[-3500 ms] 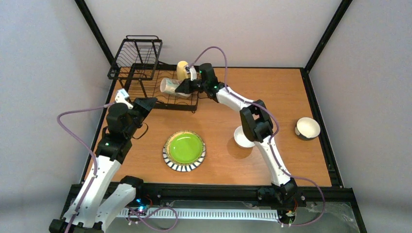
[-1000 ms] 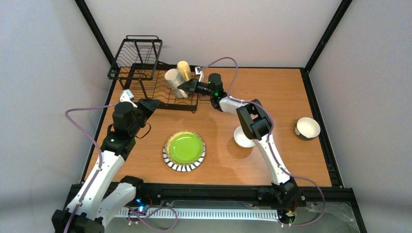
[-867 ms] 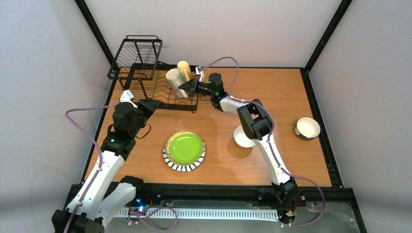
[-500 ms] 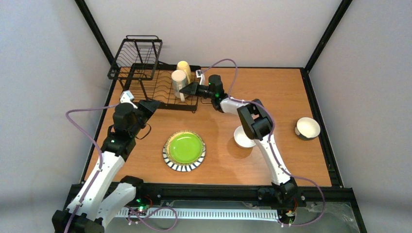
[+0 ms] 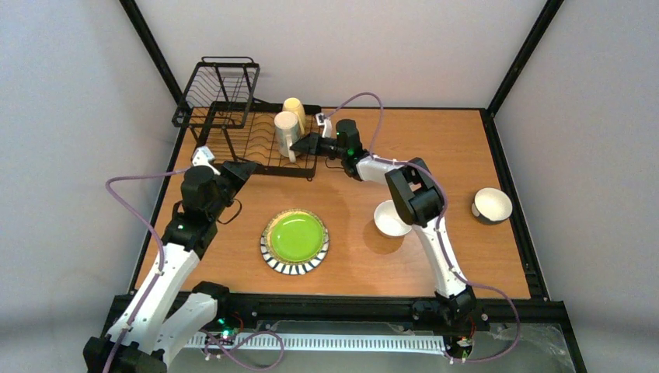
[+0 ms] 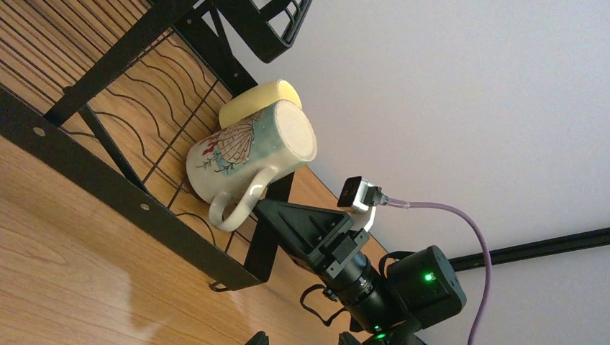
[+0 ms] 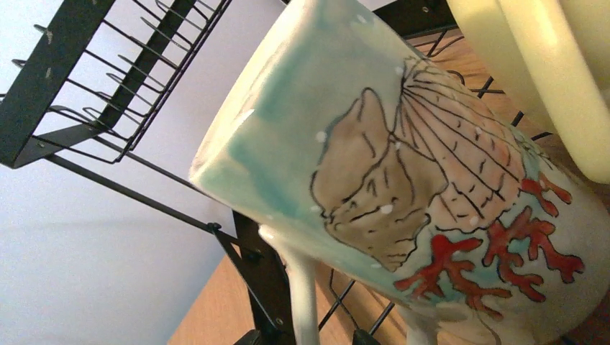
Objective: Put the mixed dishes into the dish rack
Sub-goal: Turn the cup upside down over the dish rack.
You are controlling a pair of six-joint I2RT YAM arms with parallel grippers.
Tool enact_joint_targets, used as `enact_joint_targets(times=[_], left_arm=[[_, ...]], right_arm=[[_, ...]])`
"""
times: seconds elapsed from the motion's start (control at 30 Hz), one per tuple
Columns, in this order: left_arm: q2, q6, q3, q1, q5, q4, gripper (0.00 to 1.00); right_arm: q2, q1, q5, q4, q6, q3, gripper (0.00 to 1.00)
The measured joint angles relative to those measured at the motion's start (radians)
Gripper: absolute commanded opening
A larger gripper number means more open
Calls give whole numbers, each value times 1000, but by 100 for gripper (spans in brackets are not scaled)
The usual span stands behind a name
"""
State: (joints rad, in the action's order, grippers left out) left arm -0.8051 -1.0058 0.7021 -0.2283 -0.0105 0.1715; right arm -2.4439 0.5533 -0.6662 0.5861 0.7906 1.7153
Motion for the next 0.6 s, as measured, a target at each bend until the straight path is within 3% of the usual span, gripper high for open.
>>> enact_joint_targets(times=[0.6], left_arm=[[26,28,5,0,23,3,57]], right_arm=[[231,7,116,-235,-214,-68,77]])
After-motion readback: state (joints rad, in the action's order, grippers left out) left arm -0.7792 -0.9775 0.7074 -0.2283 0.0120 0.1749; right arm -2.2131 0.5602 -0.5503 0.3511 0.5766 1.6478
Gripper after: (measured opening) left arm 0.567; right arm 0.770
